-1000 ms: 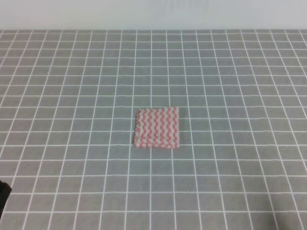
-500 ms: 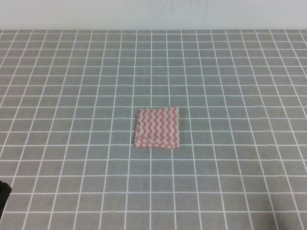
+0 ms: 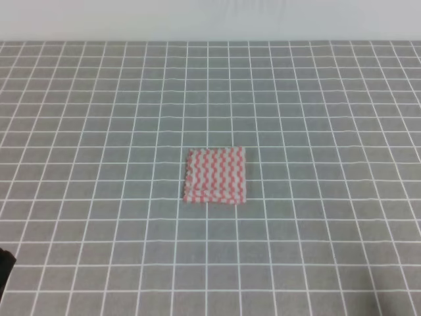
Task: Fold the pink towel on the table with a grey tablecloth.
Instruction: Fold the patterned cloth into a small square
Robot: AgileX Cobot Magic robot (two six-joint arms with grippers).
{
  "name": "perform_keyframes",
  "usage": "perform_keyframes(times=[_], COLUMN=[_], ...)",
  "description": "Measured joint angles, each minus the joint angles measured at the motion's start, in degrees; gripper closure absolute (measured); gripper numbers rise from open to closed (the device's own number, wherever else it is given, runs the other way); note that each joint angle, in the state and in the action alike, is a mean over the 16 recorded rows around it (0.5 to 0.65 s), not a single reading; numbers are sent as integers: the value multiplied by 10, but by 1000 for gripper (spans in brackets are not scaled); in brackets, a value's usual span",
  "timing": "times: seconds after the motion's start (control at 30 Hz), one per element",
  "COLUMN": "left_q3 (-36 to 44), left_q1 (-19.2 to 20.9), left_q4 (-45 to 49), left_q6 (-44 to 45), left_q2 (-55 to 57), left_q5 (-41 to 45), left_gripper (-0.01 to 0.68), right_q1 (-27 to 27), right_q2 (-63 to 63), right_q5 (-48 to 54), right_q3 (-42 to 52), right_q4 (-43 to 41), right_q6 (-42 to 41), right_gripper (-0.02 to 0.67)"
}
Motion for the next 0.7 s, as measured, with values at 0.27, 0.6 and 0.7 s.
perform_keyframes(times=[0.27,0.6,0.7], left_q3=[14,44,49], left_q1=[20,104,125], left_q4=[121,361,406], left_q6=[-103,-366,-425], left_q2=[-1,-2,-5], left_q5=[-12,-7,6], left_gripper=[673,673,673], right_q1=[0,0,0], right_q2=[1,0,0], right_q5=[0,-1,-1], right_q3=[0,0,0], right_q4=[0,0,0], right_q6=[0,0,0], right_gripper=[650,650,650])
